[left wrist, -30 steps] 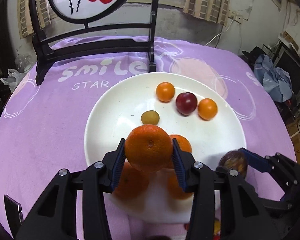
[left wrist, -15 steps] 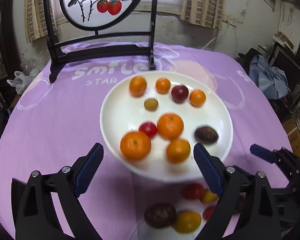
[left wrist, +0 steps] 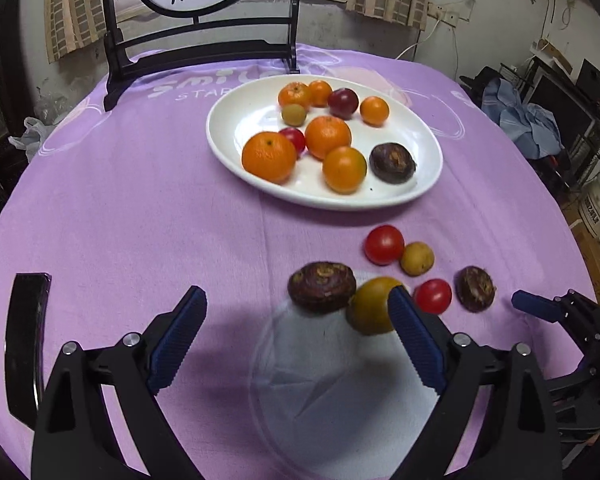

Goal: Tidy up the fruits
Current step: 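Move both open tools back toward the remaining fruits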

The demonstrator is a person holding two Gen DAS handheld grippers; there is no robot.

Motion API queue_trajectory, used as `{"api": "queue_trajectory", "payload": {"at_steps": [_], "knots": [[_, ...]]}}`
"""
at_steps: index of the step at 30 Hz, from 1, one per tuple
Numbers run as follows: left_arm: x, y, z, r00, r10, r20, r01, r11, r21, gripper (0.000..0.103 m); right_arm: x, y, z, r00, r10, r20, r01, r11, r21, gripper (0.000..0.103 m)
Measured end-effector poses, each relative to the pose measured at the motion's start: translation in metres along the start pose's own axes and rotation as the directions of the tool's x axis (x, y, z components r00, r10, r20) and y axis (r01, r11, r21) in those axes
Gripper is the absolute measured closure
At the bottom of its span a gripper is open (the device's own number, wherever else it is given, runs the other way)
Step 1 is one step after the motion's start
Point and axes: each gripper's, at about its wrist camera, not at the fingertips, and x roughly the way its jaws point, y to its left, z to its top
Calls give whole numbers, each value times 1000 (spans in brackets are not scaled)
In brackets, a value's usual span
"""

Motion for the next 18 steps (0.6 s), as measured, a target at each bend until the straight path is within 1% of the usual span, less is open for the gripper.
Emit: {"api": "queue_trajectory", "payload": {"at_steps": [2, 4, 7, 8, 9, 10, 11, 12, 13, 18], "knots": [[4, 1, -4, 1000, -6, -4, 6, 1000, 3, 13, 5, 0, -1, 999, -32, -17, 32, 999, 16, 24], [8, 5, -8, 1000, -7, -8, 7, 1000, -4, 13, 10, 3, 2, 998, -63, -17, 63, 998, 5, 24], [11, 10, -8, 999, -33, -15, 33, 999, -21, 13, 19, 4, 10, 995, -102, -21, 102, 995, 14, 26], [12, 12, -8, 999, -36, -16, 35, 999, -25, 13, 21, 4, 11, 994, -111, -17, 112, 994, 16, 29], [13, 14, -8, 999, -36, -17, 35, 999, -29, 13, 24, 4, 16, 992, -123, -11, 124, 992, 16, 35], [15, 14, -8, 999, -35, -19, 34, 999, -29, 13, 25, 3, 18, 991, -131, -8, 131, 991, 20, 36], [16, 14, -8, 999, -34, -23, 34, 999, -26, 13, 26, 3, 20, 991, -132, -3, 132, 991, 28, 44], [17, 13, -9, 999, -37, -29, 37, 999, -21, 13, 26, 3, 23, 992, -125, 6, 124, 992, 34, 57], [19, 13, -9, 999, -40, -34, 40, 999, -18, 13, 26, 3, 23, 992, -123, 10, 123, 992, 35, 59], [20, 7, -10, 999, -36, -34, 37, 999, 12, 13, 19, -1, 15, 994, -107, 39, 104, 992, 66, 59]]}}
